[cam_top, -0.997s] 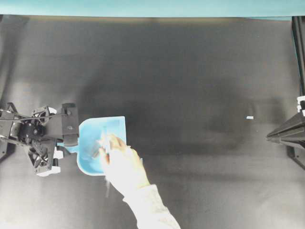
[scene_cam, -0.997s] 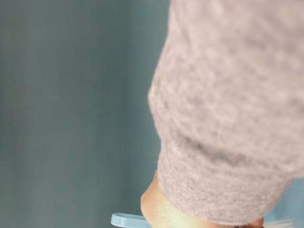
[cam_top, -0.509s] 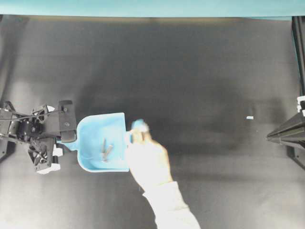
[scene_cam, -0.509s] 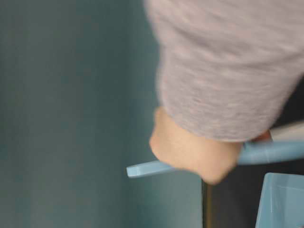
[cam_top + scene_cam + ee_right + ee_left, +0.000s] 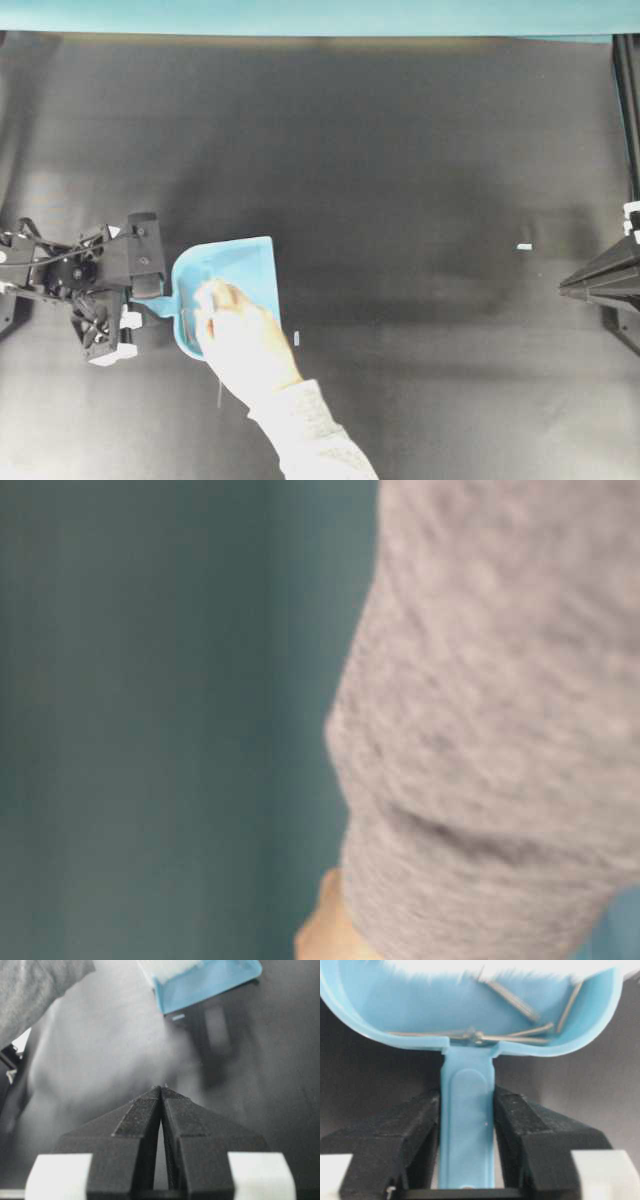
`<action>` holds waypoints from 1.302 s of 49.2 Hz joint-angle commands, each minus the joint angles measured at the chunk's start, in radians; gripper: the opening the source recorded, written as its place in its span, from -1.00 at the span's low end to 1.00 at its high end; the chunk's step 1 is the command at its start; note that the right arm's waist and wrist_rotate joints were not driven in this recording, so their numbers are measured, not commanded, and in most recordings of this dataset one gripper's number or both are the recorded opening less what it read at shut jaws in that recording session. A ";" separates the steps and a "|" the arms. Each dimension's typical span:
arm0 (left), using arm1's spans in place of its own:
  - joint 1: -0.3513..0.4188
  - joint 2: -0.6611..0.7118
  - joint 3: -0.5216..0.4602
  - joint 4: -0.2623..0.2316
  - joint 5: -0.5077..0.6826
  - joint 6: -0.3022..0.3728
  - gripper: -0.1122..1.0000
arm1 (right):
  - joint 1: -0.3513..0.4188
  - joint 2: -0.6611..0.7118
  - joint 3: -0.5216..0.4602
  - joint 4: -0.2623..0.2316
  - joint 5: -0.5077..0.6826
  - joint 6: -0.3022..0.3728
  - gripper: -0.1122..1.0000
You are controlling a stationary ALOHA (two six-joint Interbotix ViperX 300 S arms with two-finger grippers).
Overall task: Hold the dustpan with the left arm, while a human hand uses a hand brush to gather screws into the dustpan.
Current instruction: 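Hold the dustpan steady with the left gripper while screws are swept in, then keep holding the dustpan with screws in it using the left gripper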
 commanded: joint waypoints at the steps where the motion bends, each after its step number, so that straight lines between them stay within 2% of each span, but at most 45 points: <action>1: 0.002 -0.003 -0.006 0.003 -0.025 0.000 -0.25 | 0.000 0.005 -0.005 0.002 -0.005 0.000 -0.79; 10: 0.002 -0.011 0.012 0.003 -0.054 0.008 -0.25 | 0.000 0.005 -0.006 0.002 -0.005 0.000 -0.79; 25: 0.002 -0.100 0.104 0.003 -0.298 0.032 -0.25 | 0.000 0.005 -0.006 0.002 -0.005 -0.002 -0.79; 35: 0.002 -0.150 0.118 0.003 -0.316 0.046 -0.25 | 0.000 0.005 -0.005 0.002 -0.005 0.000 -0.79; 51: -0.009 -0.170 0.132 0.003 -0.362 0.152 -0.25 | 0.000 0.005 -0.006 0.002 -0.005 -0.002 -0.79; 56: -0.009 -0.189 0.144 0.003 -0.426 0.192 -0.25 | 0.000 0.005 -0.006 0.002 -0.005 -0.002 -0.79; 64: -0.006 -0.221 0.169 0.003 -0.557 0.219 -0.25 | 0.000 0.005 -0.006 0.002 -0.005 0.000 -0.79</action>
